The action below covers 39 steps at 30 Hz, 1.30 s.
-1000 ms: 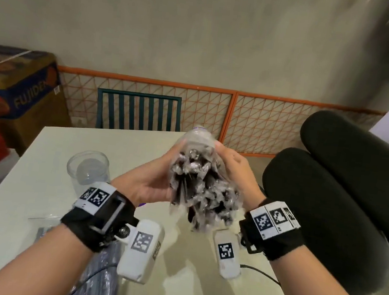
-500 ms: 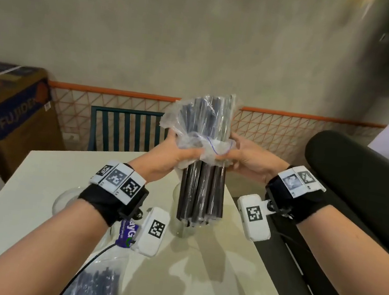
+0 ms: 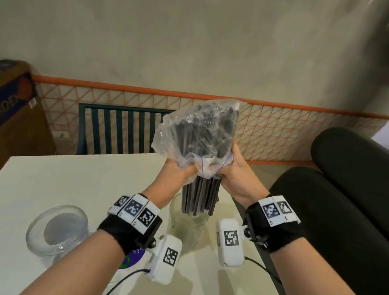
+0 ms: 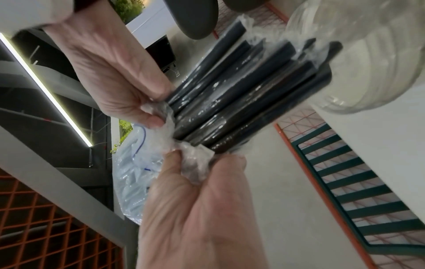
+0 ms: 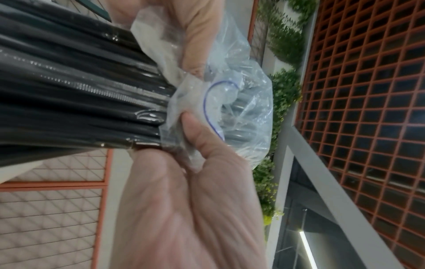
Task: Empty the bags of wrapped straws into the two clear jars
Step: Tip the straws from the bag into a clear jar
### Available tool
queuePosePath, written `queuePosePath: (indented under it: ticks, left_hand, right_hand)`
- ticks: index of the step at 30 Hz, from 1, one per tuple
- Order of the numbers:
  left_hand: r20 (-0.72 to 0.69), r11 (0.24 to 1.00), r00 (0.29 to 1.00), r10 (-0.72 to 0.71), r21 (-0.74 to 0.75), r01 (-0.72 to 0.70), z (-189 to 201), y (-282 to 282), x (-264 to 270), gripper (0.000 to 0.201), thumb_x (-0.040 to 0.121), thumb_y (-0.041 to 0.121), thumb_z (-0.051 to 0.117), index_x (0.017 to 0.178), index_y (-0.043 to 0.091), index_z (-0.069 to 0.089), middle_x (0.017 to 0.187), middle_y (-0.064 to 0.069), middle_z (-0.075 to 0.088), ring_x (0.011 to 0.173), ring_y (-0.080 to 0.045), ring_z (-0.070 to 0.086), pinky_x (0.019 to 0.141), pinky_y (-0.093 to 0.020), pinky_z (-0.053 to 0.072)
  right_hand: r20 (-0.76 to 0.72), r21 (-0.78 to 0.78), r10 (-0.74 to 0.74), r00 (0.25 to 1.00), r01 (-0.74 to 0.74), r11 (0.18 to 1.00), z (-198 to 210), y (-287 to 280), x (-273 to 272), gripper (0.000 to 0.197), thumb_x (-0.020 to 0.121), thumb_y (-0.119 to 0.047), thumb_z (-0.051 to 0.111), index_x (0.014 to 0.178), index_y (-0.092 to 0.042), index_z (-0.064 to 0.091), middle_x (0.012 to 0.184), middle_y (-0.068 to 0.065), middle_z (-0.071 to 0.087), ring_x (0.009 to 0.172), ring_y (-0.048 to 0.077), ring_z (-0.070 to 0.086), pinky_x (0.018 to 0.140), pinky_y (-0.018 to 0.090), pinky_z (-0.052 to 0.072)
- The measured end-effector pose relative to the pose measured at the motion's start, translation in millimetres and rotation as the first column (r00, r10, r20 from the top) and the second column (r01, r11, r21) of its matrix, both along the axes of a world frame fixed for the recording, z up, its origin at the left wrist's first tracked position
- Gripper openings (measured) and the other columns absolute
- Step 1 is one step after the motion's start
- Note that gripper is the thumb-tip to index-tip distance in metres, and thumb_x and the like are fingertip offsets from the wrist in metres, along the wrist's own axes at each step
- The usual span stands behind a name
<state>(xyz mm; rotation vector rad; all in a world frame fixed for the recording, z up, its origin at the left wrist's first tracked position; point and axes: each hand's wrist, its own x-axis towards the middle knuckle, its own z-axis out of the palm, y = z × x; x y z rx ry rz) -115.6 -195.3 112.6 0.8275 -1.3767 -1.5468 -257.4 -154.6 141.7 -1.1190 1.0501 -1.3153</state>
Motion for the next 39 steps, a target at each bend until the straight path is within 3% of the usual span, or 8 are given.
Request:
queuePosePath:
  ticks: [5, 17, 21, 25, 28, 30, 33, 39]
  left_hand:
    - [-0.056, 0.997, 0.997, 0.056, 0.052, -0.053, -17.6, -7.5, -6.8, 0.032, 0.087, 0.007, 0.06, 0.118, 0.007, 0.052, 0.112, -0.007, 0.063, 0.109, -0.02, 0.059, 0.095, -0.026, 0.046]
    - [-0.157, 0.999, 0.987, 0.036, -0.002, -0.037, -35.2, -17.6, 2.7, 0.027, 0.087, -0.002, 0.052, 0.104, 0.019, 0.058, 0.094, 0.011, 0.071, 0.088, 0.001, 0.067, 0.088, -0.017, 0.051]
    - [-0.128, 0.996, 0.988, 0.089, 0.01, -0.088, -42.8, -23.7, 6.9, 0.035, 0.088, 0.003, 0.056, 0.103, 0.034, 0.052, 0.107, 0.003, 0.065, 0.104, -0.012, 0.062, 0.095, -0.028, 0.046]
    - [-0.078, 0.992, 0.989, 0.124, 0.028, -0.123, -54.1, -27.2, 9.0, 0.03, 0.088, 0.012, 0.059, 0.111, 0.03, 0.054, 0.116, -0.001, 0.064, 0.112, -0.017, 0.06, 0.096, -0.027, 0.046]
    - [-0.031, 0.996, 0.995, 0.092, 0.023, -0.091, -58.6, -27.8, 7.9, 0.042, 0.088, 0.011, 0.059, 0.128, 0.013, 0.048, 0.12, -0.003, 0.062, 0.114, -0.015, 0.058, 0.09, -0.014, 0.047]
    - [0.058, 0.997, 0.996, 0.07, 0.02, -0.071, -55.9, -27.0, 9.3, 0.027, 0.086, 0.005, 0.061, 0.111, 0.013, 0.056, 0.103, 0.004, 0.063, 0.105, -0.013, 0.06, 0.076, -0.003, 0.046]
    - [0.138, 0.999, 0.99, 0.034, 0.029, -0.038, -58.5, -26.3, 11.9, 0.026, 0.082, 0.002, 0.065, 0.095, 0.021, 0.055, 0.095, 0.004, 0.06, 0.094, -0.011, 0.058, 0.074, -0.007, 0.045]
    - [0.319, 0.995, 0.943, 0.096, 0.003, -0.102, -64.9, -23.8, 5.5, 0.011, 0.08, 0.016, 0.07, 0.077, 0.007, 0.063, 0.076, -0.009, 0.06, 0.074, -0.018, 0.057, 0.06, -0.014, 0.043]
  right_hand:
    - [0.183, 0.039, -0.014, 0.983, 0.007, 0.999, -22.3, -15.6, -2.1, 0.086, 0.077, 0.028, 0.044, 0.143, -0.025, 0.03, 0.131, 0.014, 0.057, 0.121, 0.033, 0.054, 0.097, 0.04, 0.048]
    - [0.365, 0.047, -0.035, 0.93, 0.02, 0.999, -47.6, -39.6, 7.8, 0.085, 0.065, 0.028, 0.031, 0.135, -0.02, 0.041, 0.14, 0.02, 0.046, 0.127, 0.036, 0.048, 0.107, 0.052, 0.039]
    - [0.021, 0.03, 0.041, 0.999, -0.041, 0.999, -53.6, -34.3, 2.8, 0.078, 0.083, 0.02, 0.042, 0.139, -0.034, 0.03, 0.137, 0.005, 0.051, 0.124, 0.021, 0.052, 0.102, 0.032, 0.046]
    - [-0.546, 0.041, 0.162, 0.822, -0.167, 0.985, -54.4, -28.1, -7.0, 0.081, 0.092, -0.009, 0.054, 0.134, -0.047, -0.004, 0.138, -0.036, 0.012, 0.132, -0.005, 0.027, 0.107, 0.013, 0.026]
    - [-0.628, 0.027, 0.134, 0.766, -0.151, 0.988, -54.8, -27.6, -12.7, 0.086, 0.092, -0.005, 0.054, 0.139, -0.043, -0.007, 0.126, -0.045, 0.015, 0.124, -0.004, 0.035, 0.102, 0.014, 0.037]
    - [-0.644, -0.023, 0.056, 0.763, -0.093, 0.995, -56.3, -24.6, -11.9, 0.088, 0.09, 0.001, 0.054, 0.134, -0.052, -0.001, 0.139, -0.03, 0.032, 0.117, 0.01, 0.052, 0.102, 0.027, 0.045]
    - [-0.621, -0.063, -0.024, 0.784, -0.019, 0.998, -70.7, -21.3, -12.1, 0.088, 0.088, 0.001, 0.055, 0.129, -0.06, 0.007, 0.13, -0.032, 0.048, 0.105, 0.007, 0.062, 0.098, 0.044, 0.049]
    - [-0.639, -0.057, -0.041, 0.768, 0.005, 0.998, -80.6, -16.6, -19.7, 0.088, 0.087, -0.01, 0.061, 0.147, -0.043, 0.005, 0.133, -0.034, 0.042, 0.129, 0.001, 0.045, 0.113, 0.041, 0.035]
